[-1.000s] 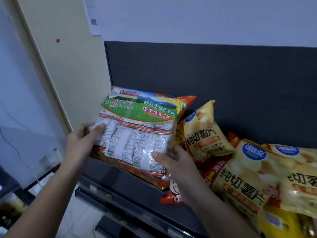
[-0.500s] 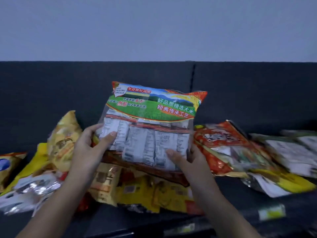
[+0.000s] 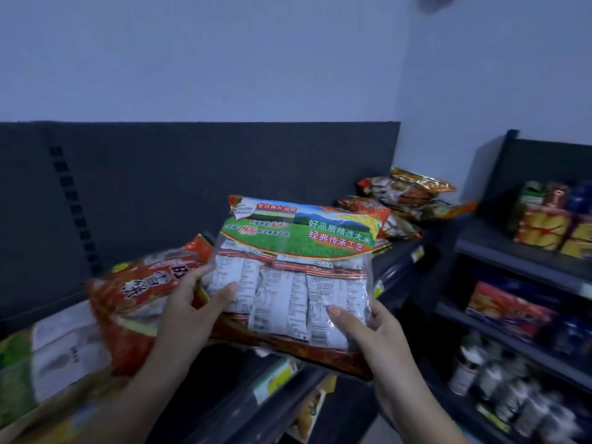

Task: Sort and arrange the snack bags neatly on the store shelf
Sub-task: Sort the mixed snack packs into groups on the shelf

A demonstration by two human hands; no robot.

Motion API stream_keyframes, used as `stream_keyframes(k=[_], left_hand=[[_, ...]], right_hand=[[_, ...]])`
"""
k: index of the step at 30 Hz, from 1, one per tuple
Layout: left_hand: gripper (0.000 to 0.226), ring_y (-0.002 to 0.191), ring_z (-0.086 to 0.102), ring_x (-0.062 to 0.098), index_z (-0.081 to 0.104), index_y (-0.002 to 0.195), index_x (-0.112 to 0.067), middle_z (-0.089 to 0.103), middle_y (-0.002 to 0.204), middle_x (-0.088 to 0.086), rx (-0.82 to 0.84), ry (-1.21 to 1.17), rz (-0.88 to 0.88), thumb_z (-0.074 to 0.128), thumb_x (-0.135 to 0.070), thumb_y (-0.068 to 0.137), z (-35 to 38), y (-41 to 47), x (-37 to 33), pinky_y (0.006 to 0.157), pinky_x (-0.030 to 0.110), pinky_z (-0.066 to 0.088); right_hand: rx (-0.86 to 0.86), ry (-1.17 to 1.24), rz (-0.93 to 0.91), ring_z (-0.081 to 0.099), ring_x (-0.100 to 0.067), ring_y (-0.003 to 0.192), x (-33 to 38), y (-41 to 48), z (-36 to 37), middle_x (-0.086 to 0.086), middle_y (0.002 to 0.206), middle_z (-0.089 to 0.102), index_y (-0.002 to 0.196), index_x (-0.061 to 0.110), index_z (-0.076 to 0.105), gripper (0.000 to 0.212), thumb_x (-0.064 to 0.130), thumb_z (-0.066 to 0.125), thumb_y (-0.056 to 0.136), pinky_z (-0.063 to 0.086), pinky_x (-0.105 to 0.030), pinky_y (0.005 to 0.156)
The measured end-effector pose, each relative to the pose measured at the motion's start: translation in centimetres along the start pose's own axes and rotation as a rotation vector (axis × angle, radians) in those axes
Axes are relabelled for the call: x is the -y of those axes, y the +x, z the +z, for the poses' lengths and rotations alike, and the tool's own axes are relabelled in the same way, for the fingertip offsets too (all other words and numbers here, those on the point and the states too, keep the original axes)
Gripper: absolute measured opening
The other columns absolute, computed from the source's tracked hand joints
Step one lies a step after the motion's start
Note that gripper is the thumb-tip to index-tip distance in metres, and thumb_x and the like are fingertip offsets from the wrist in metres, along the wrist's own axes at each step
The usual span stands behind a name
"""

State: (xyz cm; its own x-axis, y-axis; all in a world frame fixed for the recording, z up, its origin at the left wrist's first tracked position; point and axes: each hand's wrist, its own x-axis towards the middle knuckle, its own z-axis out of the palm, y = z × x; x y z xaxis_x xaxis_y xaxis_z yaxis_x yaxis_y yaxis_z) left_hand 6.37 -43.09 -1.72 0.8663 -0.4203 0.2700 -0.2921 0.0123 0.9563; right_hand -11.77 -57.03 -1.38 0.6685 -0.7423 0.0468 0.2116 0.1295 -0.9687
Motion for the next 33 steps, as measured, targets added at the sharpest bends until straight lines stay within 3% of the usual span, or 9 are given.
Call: stream_keyframes(k=[4, 7, 9, 12, 14, 24, 27, 30, 33], left_hand=[[0.033, 0.096, 0.060, 0.006, 0.060, 0.107, -0.029, 0.065, 0.100, -0.013, 0.110, -0.017, 0.019, 0.076, -0.029, 0.078, 6.4, 2.4, 0.1, 0.070, 0.019, 0.043], [0.026, 0.088, 0.061, 0.002, 0.059, 0.104, -0.031, 0.065, 0.097, -0.013, 0.167, -0.023, -0.007, 0.073, -0.028, 0.082, 11.0, 4.9, 0.7, 0.062, 0.014, 0.044], [0.024, 0.082, 0.061, -0.001, 0.060, 0.107, -0.028, 0.065, 0.094, -0.015, 0.198, -0.065, -0.042, 0.069, -0.021, 0.086, 13.9, 6.4, 1.2, 0.056, 0.008, 0.043], [0.026, 0.086, 0.062, 0.003, 0.058, 0.111, -0.028, 0.065, 0.100, -0.011, 0.264, -0.093, -0.074, 0.067, -0.023, 0.087, 17.6, 8.9, 1.7, 0.063, 0.019, 0.045], [0.028, 0.084, 0.055, -0.002, 0.056, 0.115, -0.026, 0.060, 0.097, -0.015, 0.265, -0.091, -0.081, 0.065, -0.025, 0.089, 19.7, 10.7, 2.2, 0.064, 0.018, 0.041], [0.032, 0.088, 0.062, 0.017, 0.056, 0.108, -0.029, 0.064, 0.094, -0.007, 0.218, -0.099, -0.119, 0.067, -0.036, 0.079, 27.0, 17.0, 2.9, 0.079, 0.043, 0.052], [0.024, 0.091, 0.063, 0.017, 0.056, 0.106, -0.031, 0.065, 0.099, -0.005, 0.234, -0.124, -0.137, 0.067, -0.030, 0.085, 29.0, 18.0, 3.3, 0.077, 0.040, 0.053], [0.031, 0.096, 0.064, 0.020, 0.061, 0.108, -0.033, 0.066, 0.106, -0.003, 0.249, -0.127, -0.133, 0.069, -0.038, 0.079, 31.5, 19.1, 3.7, 0.083, 0.047, 0.053], [0.025, 0.099, 0.063, 0.021, 0.062, 0.109, -0.030, 0.065, 0.106, -0.003, 0.233, -0.157, -0.130, 0.069, -0.027, 0.085, 34.6, 20.3, 4.1, 0.085, 0.044, 0.053]], right_hand=[[-0.124, 0.034, 0.018, 0.071, -0.024, 0.087, 0.2, 2.3, -4.4, -0.008, 0.092, 0.075, 0.105, 0.003, 0.062, 0.027, 0.005, 0.069, 0.079, 0.058, -0.031, 0.074], [-0.189, 0.040, 0.000, 0.069, -0.012, 0.063, 0.4, 4.4, -7.1, -0.003, 0.075, 0.074, 0.100, -0.002, 0.062, 0.021, 0.002, 0.067, 0.081, 0.050, -0.016, 0.052], [-0.234, 0.011, -0.010, 0.062, -0.004, 0.052, 0.8, 6.1, -8.8, 0.002, 0.066, 0.070, 0.096, -0.001, 0.062, 0.017, 0.006, 0.068, 0.081, 0.045, -0.013, 0.048], [-0.282, -0.027, -0.002, 0.069, -0.015, 0.087, 1.0, 10.0, -10.9, -0.007, 0.100, 0.073, 0.107, 0.006, 0.063, 0.047, 0.030, 0.081, 0.070, 0.054, -0.030, 0.079], [-0.293, -0.037, -0.001, 0.064, -0.023, 0.106, 1.4, 12.2, -11.4, -0.008, 0.117, 0.067, 0.117, 0.011, 0.061, 0.073, 0.044, 0.086, 0.058, 0.048, -0.045, 0.098], [-0.317, -0.074, 0.020, 0.064, -0.020, 0.106, 1.4, 20.9, -15.3, -0.002, 0.121, 0.065, 0.124, 0.013, 0.057, 0.082, 0.050, 0.084, 0.056, 0.048, -0.042, 0.097], [-0.343, -0.101, 0.011, 0.058, -0.023, 0.116, 1.4, 22.9, -17.0, -0.003, 0.132, 0.058, 0.130, 0.017, 0.054, 0.099, 0.063, 0.084, 0.047, 0.043, -0.047, 0.102], [-0.343, -0.117, 0.001, 0.054, -0.022, 0.120, 1.5, 24.8, -19.2, -0.001, 0.134, 0.056, 0.132, 0.017, 0.052, 0.100, 0.063, 0.083, 0.049, 0.042, -0.042, 0.103], [-0.328, -0.096, 0.014, 0.055, -0.024, 0.120, 1.5, 27.4, -22.0, -0.003, 0.134, 0.056, 0.133, 0.016, 0.050, 0.102, 0.064, 0.083, 0.049, 0.041, -0.047, 0.104]])
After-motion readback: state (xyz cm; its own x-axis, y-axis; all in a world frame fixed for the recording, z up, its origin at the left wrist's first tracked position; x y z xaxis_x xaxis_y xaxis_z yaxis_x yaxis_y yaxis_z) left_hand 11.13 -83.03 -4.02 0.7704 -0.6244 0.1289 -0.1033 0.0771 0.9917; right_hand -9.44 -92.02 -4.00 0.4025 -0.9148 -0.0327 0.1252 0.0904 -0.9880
